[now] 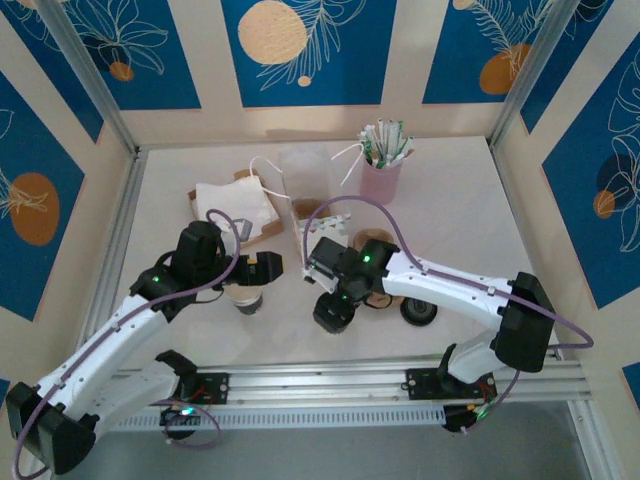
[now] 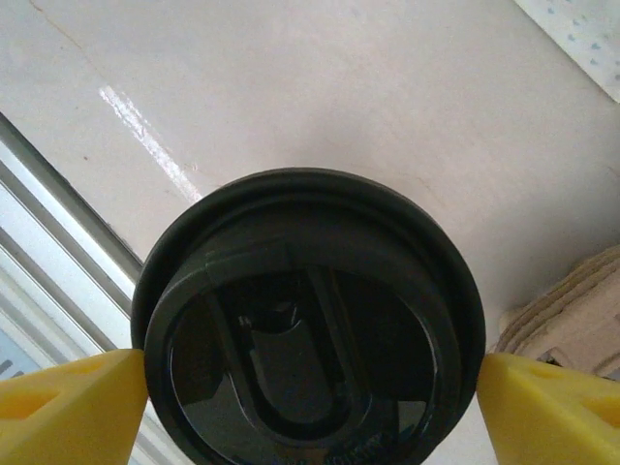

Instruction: Pack the takeout coffee

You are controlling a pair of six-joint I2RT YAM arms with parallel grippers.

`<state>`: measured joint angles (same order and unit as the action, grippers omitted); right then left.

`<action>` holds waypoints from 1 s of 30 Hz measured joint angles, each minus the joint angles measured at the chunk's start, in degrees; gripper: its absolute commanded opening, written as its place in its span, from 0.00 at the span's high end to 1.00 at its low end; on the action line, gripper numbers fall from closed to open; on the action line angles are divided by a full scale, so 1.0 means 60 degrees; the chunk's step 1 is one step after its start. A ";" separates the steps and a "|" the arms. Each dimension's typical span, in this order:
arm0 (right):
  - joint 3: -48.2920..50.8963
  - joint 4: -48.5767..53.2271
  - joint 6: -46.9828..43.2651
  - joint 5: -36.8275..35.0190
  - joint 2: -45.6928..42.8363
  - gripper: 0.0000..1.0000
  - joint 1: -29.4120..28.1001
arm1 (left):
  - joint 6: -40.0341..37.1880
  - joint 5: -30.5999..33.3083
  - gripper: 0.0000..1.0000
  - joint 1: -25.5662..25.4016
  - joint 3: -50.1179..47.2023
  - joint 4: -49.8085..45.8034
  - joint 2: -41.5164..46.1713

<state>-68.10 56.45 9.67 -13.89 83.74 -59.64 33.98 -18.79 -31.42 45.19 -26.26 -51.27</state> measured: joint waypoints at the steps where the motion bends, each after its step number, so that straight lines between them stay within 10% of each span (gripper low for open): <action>1: -0.0018 -0.0015 0.0029 -0.0025 0.0018 0.13 -0.0007 | 0.0000 0.0000 0.03 0.0000 0.0000 0.0000 0.0000; 30: -0.0255 0.0124 0.0452 -0.0521 0.0397 0.13 -0.0313 | 0.0000 0.0000 0.03 -0.0004 0.0000 0.0000 0.0000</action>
<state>-69.63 57.19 12.38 -17.02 86.13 -61.52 33.98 -18.79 -31.44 45.19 -26.26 -51.27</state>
